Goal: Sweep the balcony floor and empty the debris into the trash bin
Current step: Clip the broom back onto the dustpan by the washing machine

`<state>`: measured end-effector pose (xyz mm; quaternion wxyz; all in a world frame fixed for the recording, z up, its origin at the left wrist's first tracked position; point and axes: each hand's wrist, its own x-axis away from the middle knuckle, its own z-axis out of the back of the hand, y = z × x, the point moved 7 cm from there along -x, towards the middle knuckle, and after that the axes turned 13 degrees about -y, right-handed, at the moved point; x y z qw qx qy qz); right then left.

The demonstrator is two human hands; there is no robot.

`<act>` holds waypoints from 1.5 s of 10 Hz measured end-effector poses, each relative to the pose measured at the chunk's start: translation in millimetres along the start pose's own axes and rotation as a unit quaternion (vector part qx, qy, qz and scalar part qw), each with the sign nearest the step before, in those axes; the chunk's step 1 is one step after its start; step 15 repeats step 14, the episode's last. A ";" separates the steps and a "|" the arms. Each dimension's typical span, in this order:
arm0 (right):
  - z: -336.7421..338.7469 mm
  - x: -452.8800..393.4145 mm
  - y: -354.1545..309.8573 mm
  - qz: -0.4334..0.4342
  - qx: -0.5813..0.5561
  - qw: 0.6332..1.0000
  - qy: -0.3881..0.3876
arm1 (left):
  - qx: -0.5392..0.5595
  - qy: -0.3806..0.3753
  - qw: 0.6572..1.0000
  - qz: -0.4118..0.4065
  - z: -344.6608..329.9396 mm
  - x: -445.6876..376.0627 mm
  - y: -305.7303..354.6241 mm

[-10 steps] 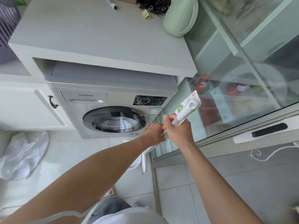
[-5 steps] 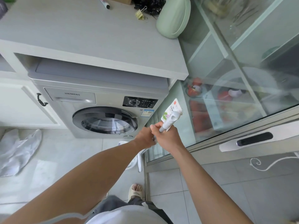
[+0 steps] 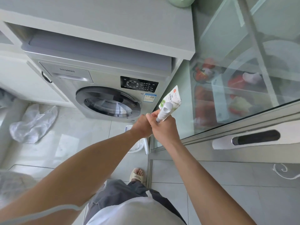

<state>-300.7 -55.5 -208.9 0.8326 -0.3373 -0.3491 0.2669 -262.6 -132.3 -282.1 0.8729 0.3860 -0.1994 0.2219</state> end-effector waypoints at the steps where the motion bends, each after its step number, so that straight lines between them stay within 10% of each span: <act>1: 7.5 -2.4 2.3 0.022 0.031 0.999 0.039 | -0.003 0.017 1.000 0.010 0.2 -3.9 8.1; 15: -18.1 16.8 74.4 -0.068 0.021 0.994 -0.088 | 0.142 0.023 0.989 0.043 -4.3 12.4 -20.1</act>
